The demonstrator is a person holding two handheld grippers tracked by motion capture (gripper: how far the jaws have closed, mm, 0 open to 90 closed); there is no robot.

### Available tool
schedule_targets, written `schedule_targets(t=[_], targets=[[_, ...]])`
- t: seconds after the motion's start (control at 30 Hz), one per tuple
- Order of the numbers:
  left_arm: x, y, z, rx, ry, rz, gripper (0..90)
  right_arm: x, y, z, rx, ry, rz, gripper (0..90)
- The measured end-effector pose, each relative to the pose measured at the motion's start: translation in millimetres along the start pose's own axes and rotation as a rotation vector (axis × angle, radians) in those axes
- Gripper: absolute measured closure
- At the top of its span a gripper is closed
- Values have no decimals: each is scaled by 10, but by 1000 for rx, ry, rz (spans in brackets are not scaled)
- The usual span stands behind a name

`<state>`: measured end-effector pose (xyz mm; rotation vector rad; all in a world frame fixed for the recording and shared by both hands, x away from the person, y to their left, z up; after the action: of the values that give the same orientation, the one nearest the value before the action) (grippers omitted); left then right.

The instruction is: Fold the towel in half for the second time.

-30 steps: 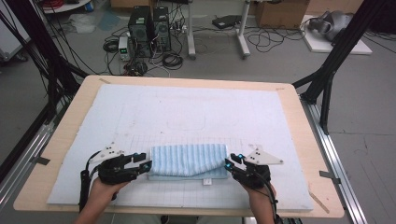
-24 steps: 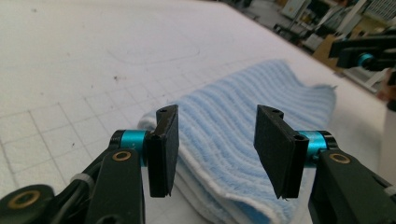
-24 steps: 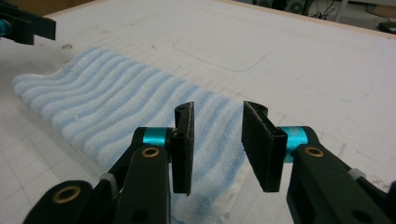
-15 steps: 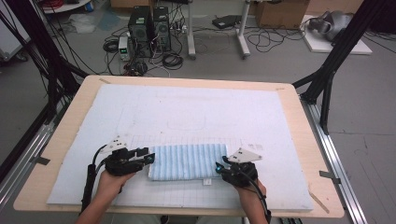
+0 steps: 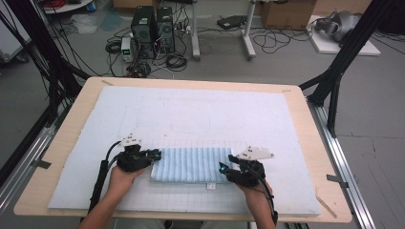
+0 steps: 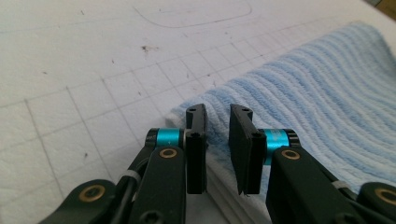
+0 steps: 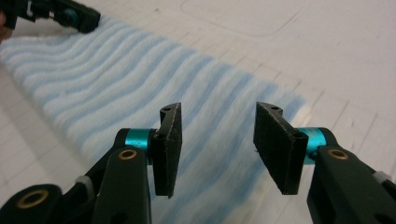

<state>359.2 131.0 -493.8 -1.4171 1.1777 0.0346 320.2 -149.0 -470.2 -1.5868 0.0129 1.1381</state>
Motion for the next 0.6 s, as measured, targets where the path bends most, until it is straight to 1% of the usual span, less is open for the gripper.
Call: schedule_targets(t=[0.1, 0.2, 0.23, 0.27, 0.3, 0.33, 0.4, 0.47, 0.53, 0.57, 0.6], targets=[[14, 1, -9, 19, -14, 2, 762, 132, -52, -34, -31, 11, 48, 519], [5, 8, -14, 33, -15, 2, 760, 273, 66, -41, -61, 34, 123, 520], [-1, 1, -27, 35, 4, -7, 746, 282, 96, -39, -52, 29, 107, 517], [-15, -5, -43, 48, 29, -20, 709, 261, 106, -44, -26, 17, 89, 495], [-36, -14, -50, 67, 36, -37, 690, 228, 104, -50, -13, 14, 75, 476], [-63, -31, -53, 78, 42, -60, 677, 189, 99, -53, -16, 19, 63, 466], [-139, -89, -55, 75, 58, -117, 618, 109, 83, -77, -26, 27, 36, 428], [-240, -166, -55, 66, 69, -193, 523, 15, 62, -112, -18, 35, 9, 372], [-333, -224, -35, 62, 62, -249, 425, -99, 40, -163, -2, 58, -24, 304], [-370, -241, -26, 54, 60, -266, 352, -161, 30, -195, 7, 73, -44, 269], [-403, -249, -7, 59, 40, -276, 293, -226, 26, -229, 15, 93, -59, 240]])
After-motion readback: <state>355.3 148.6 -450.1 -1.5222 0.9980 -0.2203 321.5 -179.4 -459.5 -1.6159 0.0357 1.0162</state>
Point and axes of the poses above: each handheld gripper's, and its own axes: x roughly forward along the jaws, y roughly out of its underside, z roughly to its left, the point moved 8 cm from there along x, roughly forward along the jaws, and after that the axes turned 7 degrees about z, right-handed, at the moved point
